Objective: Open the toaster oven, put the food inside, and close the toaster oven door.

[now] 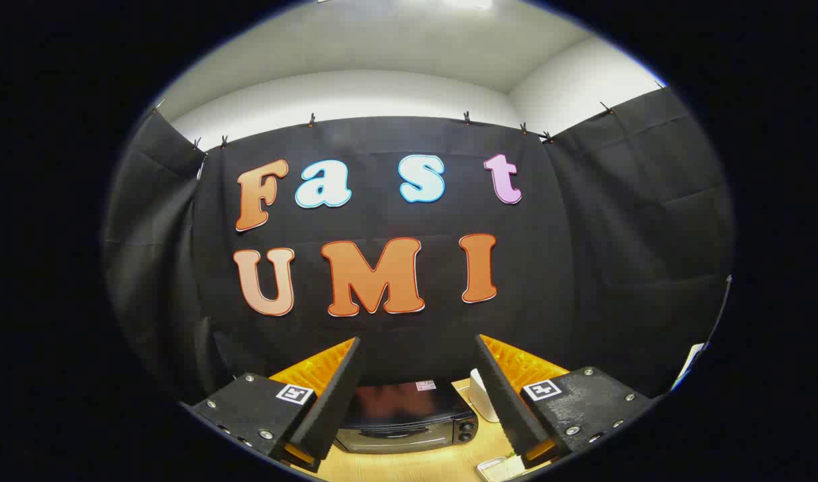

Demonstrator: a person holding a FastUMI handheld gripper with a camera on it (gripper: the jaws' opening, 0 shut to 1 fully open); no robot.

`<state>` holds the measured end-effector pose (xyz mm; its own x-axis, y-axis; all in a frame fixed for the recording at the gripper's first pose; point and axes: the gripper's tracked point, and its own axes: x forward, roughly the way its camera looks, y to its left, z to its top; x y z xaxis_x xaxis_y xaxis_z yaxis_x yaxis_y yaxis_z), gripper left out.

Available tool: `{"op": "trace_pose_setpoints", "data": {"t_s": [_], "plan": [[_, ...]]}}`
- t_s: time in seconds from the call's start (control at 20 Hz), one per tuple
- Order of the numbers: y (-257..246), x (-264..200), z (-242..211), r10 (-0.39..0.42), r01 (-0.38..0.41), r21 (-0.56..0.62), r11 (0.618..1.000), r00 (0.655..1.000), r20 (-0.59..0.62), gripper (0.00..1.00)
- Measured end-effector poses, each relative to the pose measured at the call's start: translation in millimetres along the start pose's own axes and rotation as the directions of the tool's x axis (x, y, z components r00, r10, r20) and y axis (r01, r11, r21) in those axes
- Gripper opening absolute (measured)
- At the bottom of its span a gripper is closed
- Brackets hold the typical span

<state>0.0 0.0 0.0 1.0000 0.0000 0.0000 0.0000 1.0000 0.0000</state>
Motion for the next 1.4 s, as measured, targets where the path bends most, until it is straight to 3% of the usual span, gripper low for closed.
{"op": "trace_pose_setpoints", "data": {"t_s": [0.55, 1.05, 1.25, 1.4], "plan": [[8.8, -2.2, 1.0, 0.017, -0.015, -0.072, 0.997, 1.000, 0.019, 0.98], [18.2, 6.9, -6.3, 0.036, -0.036, -0.063, 0.997, 0.999, -0.003, 0.98], [29.2, 21.1, -25.0, 0.060, -0.060, -0.057, 0.997, 0.998, 0.002, 0.98], [45.1, 37.6, -69.1, 0.104, -0.104, -0.008, 0.995, 0.993, -0.051, 0.98]]}}
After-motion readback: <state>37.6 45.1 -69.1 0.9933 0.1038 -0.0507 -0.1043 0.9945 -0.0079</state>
